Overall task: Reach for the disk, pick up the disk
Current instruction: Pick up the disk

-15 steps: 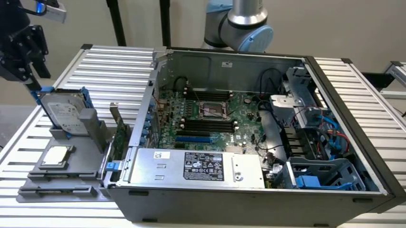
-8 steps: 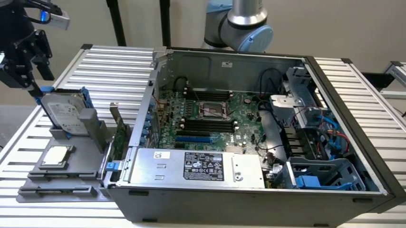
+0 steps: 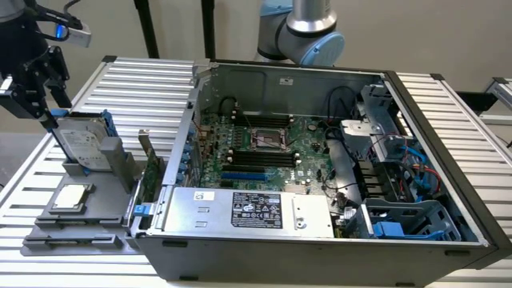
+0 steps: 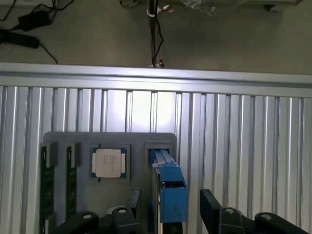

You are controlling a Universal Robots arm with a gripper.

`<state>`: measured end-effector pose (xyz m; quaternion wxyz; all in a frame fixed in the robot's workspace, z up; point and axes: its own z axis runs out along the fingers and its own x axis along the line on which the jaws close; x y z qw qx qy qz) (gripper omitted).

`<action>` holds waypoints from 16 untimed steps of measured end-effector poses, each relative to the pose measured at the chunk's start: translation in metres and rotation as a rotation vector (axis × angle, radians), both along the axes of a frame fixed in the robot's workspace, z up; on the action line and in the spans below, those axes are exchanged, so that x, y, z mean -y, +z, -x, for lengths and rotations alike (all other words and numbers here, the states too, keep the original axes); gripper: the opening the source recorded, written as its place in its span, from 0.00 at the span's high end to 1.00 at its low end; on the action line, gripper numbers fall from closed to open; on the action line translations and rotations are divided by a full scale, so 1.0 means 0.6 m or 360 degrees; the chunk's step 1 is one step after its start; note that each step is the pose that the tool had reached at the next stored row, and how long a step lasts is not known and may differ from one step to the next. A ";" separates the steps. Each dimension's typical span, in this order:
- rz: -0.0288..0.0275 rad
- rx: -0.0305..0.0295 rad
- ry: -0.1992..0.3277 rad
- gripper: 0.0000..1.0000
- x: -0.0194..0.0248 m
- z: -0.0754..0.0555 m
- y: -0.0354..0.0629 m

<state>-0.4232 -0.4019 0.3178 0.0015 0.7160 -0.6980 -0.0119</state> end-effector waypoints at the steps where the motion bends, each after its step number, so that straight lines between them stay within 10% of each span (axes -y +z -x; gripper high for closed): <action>1: 0.00000 0.00001 0.0000 0.40 0.0000 0.000 -0.003; 16: -0.00009 0.00120 -0.0003 0.40 0.0000 0.005 -0.039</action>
